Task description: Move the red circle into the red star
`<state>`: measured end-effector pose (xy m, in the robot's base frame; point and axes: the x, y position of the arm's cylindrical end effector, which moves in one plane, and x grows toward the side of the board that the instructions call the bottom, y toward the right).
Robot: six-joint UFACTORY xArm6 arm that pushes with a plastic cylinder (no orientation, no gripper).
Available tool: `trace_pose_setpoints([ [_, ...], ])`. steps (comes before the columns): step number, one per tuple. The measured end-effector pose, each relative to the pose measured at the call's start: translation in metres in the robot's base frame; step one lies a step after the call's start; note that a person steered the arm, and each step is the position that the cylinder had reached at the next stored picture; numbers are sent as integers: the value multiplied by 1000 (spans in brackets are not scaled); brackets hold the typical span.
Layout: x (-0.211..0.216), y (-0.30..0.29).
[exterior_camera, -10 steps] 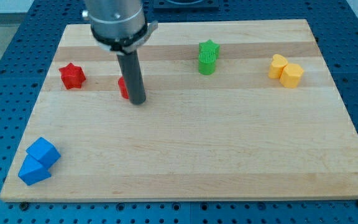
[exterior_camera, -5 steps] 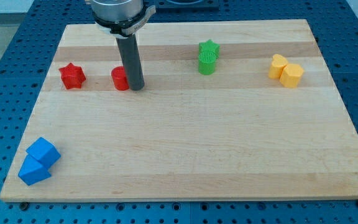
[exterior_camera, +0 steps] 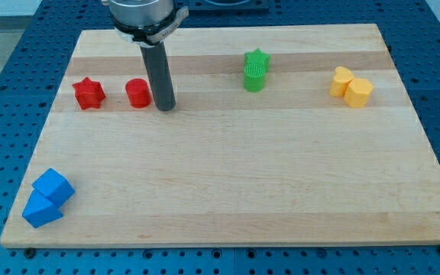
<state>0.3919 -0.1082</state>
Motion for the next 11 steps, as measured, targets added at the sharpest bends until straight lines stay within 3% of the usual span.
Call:
trace_pose_setpoints([
  [11,-14,-59],
])
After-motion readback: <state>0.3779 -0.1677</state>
